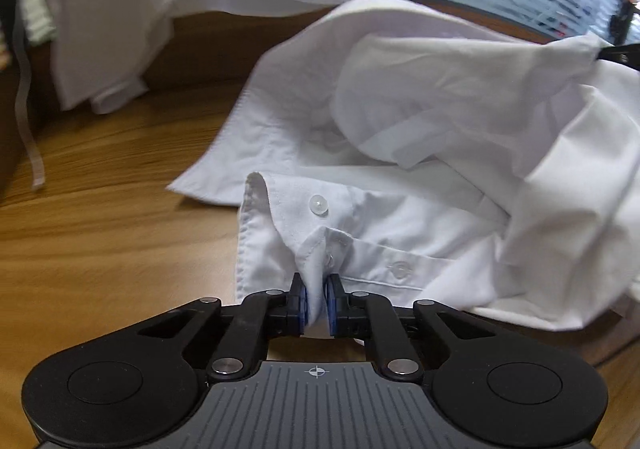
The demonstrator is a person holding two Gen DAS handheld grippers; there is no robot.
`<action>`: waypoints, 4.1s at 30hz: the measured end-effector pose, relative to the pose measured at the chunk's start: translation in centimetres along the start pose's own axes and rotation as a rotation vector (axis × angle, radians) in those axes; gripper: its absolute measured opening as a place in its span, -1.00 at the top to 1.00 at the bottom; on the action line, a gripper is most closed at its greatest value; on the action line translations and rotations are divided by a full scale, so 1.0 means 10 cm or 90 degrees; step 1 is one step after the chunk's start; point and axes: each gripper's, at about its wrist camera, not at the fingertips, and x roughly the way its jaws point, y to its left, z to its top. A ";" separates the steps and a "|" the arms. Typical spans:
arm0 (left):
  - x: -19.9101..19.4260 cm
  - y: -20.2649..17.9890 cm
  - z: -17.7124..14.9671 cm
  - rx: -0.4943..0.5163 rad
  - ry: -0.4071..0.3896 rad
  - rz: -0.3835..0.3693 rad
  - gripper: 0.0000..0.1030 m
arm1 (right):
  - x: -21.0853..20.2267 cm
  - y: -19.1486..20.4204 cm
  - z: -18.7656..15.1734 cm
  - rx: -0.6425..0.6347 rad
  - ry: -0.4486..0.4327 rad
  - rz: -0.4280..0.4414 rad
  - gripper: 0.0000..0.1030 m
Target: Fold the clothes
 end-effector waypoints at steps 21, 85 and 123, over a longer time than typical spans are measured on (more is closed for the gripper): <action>-2.56 -1.05 -1.77 -0.426 0.164 0.394 0.84 | 0.02 0.72 -0.14 -0.234 0.040 0.366 0.95; -0.36 -0.40 0.23 0.446 0.043 -0.092 -0.57 | -0.80 0.76 -1.07 0.067 0.075 0.071 -0.19; 0.57 0.15 0.96 0.597 0.306 -0.548 0.64 | 0.23 2.89 -1.21 0.282 0.091 -0.196 0.99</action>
